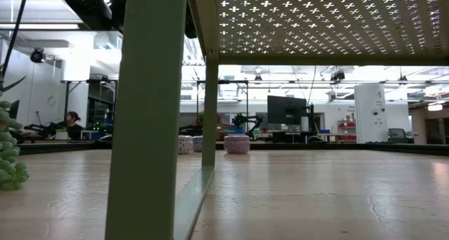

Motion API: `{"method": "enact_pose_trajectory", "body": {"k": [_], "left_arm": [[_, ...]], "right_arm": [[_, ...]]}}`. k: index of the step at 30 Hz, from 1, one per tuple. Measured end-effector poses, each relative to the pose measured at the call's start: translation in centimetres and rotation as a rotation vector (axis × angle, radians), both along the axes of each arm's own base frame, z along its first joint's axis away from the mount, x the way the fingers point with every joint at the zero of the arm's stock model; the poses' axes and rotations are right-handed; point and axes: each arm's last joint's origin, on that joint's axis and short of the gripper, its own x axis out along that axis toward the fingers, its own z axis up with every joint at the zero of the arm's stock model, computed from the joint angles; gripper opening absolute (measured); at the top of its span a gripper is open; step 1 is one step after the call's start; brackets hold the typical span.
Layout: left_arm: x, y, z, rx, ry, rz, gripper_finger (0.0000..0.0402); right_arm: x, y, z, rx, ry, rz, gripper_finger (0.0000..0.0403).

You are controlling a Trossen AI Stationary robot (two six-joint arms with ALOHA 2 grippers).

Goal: Pick & Place candle stick holders
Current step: Put the left pink glass candle holder on the shelf aligned with the other pink glass candle holder

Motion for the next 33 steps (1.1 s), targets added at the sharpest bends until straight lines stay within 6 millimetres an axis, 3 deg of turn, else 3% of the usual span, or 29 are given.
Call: {"method": "enact_pose_trajectory", "body": {"k": [11,24,33], "left_arm": [[0.0,0.0,0.0,0.0,0.0,0.0,0.0094],[0.0,0.0,0.0,0.0,0.001,0.0,0.0094],[0.1,0.0,-0.4,-0.004,0.04,-0.024,0.0094]], "right_arm": [[0.5,0.0,-0.1,-0.022,0.026,0.144,0.0011],[0.6,-3.1,0.5,0.04,0.021,0.186,0.0011],[0.8,-3.2,0.5,0.067,0.029,0.371,0.0011]]}}
